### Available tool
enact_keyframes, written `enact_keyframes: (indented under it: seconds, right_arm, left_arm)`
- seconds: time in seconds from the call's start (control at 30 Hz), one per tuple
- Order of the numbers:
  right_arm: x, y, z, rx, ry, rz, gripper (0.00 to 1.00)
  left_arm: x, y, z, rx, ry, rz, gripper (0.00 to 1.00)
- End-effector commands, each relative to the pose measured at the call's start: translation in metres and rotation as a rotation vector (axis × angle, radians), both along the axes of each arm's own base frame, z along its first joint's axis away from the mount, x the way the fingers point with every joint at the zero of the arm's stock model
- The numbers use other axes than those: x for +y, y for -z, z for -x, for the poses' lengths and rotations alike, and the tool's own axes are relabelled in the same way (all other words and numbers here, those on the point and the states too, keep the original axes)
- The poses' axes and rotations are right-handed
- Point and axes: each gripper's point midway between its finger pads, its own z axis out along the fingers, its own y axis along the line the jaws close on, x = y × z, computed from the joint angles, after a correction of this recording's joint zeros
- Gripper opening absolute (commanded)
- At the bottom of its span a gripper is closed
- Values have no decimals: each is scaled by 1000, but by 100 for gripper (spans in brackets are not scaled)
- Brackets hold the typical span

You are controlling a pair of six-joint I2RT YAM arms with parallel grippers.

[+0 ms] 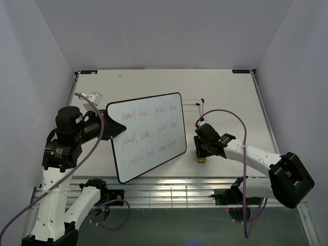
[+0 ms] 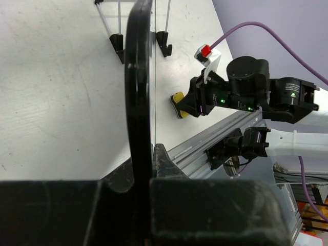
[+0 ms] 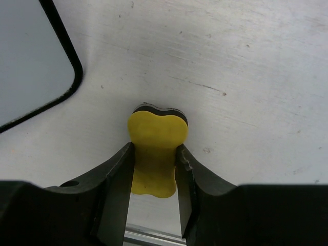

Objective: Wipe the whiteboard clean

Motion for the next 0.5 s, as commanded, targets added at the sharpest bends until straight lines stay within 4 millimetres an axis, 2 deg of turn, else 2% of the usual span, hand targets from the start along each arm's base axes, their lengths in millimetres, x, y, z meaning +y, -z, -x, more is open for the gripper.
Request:
enact_keyframes:
  seconds: [0.0,0.17,0.23,0.27,0.37,0.47]
  right_arm:
    - [-10,-17,-3,-59,24,18,38]
    - [-11,-47,-7,-114,31,-9,37]
    - [-4,-64,-11,-145,13,-50,37]
    - [-1,-72,-11,-153,4,-69,37]
    - [11,-96,-14,-177,-25,-129,37]
    - [22,-116,-19,-226,-79,-183,37]
  left_arm:
    - [-20,-29,7,-111,135,88,0]
    - [-24,-7,2,-63,151,107,0]
    - [-28,0,-2,-53,176,121,0]
    - [-30,17,-4,-10,179,121,0]
    - [-31,45,-13,59,171,119,0]
    - [-35,60,-18,86,195,139,0]
